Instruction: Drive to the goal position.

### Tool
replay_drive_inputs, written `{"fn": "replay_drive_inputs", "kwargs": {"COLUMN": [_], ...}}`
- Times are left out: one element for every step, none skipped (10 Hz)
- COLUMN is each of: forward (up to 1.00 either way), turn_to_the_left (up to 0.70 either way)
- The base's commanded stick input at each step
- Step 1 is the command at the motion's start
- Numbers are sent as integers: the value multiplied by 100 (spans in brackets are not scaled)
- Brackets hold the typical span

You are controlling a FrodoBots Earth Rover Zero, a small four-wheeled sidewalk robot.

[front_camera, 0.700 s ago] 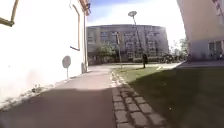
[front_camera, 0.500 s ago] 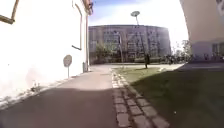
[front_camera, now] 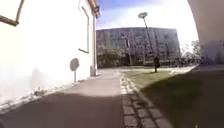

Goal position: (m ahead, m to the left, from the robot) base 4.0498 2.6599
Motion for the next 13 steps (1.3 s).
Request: {"fn": "replay_drive_inputs", "kwargs": {"forward": [69,69,69,69,69,69,69,69,69,69,69,69,69], "turn_to_the_left": [34,35,14,0,0,0,4,22,20,7,0,0,0]}}
